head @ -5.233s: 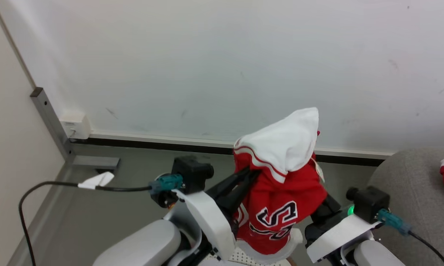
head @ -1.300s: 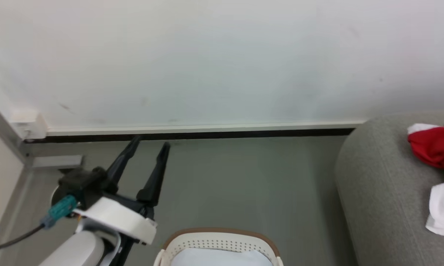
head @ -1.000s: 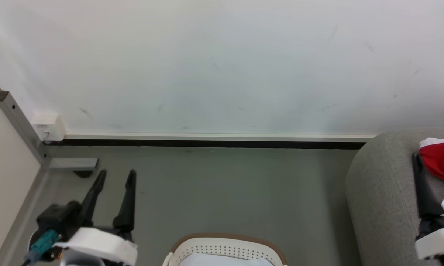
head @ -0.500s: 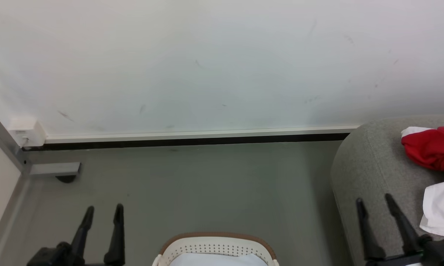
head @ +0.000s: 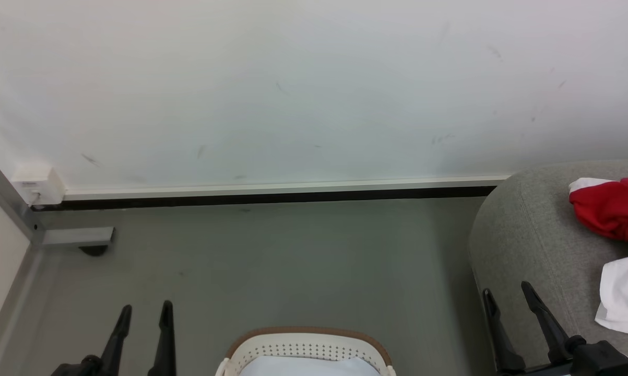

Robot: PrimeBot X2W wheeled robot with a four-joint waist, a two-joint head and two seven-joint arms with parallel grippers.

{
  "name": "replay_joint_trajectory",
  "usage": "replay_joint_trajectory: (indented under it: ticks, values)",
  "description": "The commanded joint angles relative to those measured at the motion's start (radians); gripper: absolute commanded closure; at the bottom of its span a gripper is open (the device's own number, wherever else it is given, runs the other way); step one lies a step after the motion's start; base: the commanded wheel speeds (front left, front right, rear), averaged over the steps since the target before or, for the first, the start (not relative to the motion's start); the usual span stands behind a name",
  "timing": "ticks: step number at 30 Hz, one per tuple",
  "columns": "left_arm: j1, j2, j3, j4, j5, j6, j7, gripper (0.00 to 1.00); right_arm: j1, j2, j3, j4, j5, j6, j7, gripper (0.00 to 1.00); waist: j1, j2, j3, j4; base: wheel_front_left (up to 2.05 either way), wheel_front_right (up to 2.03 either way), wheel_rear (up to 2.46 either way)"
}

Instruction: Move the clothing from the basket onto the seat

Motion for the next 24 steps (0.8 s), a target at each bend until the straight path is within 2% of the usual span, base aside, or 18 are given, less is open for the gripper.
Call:
replay_joint_trajectory:
  ticks: [1,14,15,19,24]
  values:
    - [0.008,-0.003,0.008,0.002,0.019,-0.005,0.000,0.00,-0.011,-0.001,-0.004,0.003,0.006,-0.002,-0.003,0.00,0.0000,0.0000,-0.001,0.000,0.00,0.00,0.00]
    - [0.011,-0.046,0.061,0.032,0.041,-0.049,0.000,0.00,-0.014,0.006,-0.006,0.010,0.015,-0.002,-0.009,0.00,0.0000,0.0000,-0.009,-0.003,0.00,0.00,0.00]
    - [0.000,-0.046,0.058,0.032,0.033,-0.048,0.000,1.00,-0.003,0.005,-0.004,0.007,0.010,0.000,-0.006,1.00,0.0000,0.0000,-0.009,-0.003,0.00,0.00,0.00]
    - [0.000,-0.053,0.056,0.065,0.016,-0.049,0.007,1.00,0.017,0.007,-0.001,0.029,0.026,0.000,-0.002,1.00,0.0000,0.0000,-0.009,-0.003,0.00,0.00,0.00]
    - [-0.016,-0.054,0.065,0.075,-0.077,-0.051,0.037,1.00,0.011,0.005,-0.014,0.030,0.126,0.000,0.019,1.00,0.0000,0.0000,-0.008,0.000,0.00,0.00,0.00]
